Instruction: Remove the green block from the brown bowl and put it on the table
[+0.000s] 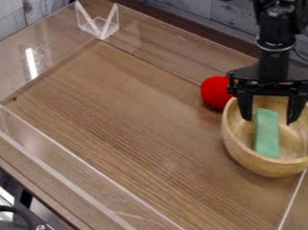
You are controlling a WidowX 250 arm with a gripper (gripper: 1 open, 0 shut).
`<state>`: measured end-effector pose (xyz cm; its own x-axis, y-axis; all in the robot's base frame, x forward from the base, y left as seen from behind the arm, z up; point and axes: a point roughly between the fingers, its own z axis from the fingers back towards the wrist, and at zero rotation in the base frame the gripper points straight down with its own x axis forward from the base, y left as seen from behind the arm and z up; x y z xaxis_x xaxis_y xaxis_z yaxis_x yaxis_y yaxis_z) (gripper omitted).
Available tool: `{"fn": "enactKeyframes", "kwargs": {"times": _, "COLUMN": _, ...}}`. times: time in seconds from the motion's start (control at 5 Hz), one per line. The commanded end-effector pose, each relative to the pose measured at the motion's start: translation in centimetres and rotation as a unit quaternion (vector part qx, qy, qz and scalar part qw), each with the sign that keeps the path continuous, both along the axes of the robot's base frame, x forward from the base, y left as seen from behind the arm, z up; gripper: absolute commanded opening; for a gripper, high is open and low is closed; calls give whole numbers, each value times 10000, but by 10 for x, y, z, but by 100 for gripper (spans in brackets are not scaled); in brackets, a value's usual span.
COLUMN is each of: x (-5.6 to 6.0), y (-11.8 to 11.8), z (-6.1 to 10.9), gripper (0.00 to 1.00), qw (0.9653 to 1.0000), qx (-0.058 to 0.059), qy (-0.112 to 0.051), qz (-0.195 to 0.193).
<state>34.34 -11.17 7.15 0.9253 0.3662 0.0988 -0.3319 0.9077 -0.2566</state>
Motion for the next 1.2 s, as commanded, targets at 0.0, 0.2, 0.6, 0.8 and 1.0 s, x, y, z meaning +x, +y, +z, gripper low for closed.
{"fn": "enactKeyframes", "kwargs": {"times": 0.0, "x": 7, "y": -5, "z": 28, "gripper": 100, "qw": 9985, "qx": -110, "qy": -508, "qz": 157}}
{"fn": "enactKeyframes", "kwargs": {"times": 0.2, "x": 12, "y": -13, "z": 25, "gripper": 100, "qw": 9982, "qx": -128, "qy": -585, "qz": -75}}
{"fn": "enactKeyframes", "kwargs": {"times": 0.6, "x": 13, "y": -28, "z": 21, "gripper": 100, "qw": 9959, "qx": -63, "qy": -754, "qz": -494}}
{"fn": "enactKeyframes", "kwargs": {"times": 0.8, "x": 8, "y": -31, "z": 18, "gripper": 100, "qw": 9952, "qx": 35, "qy": -792, "qz": -569}}
{"fn": "enactKeyframes", "kwargs": {"times": 1.0, "x": 9, "y": -36, "z": 7, "gripper": 100, "qw": 9973, "qx": 144, "qy": -629, "qz": -355}}
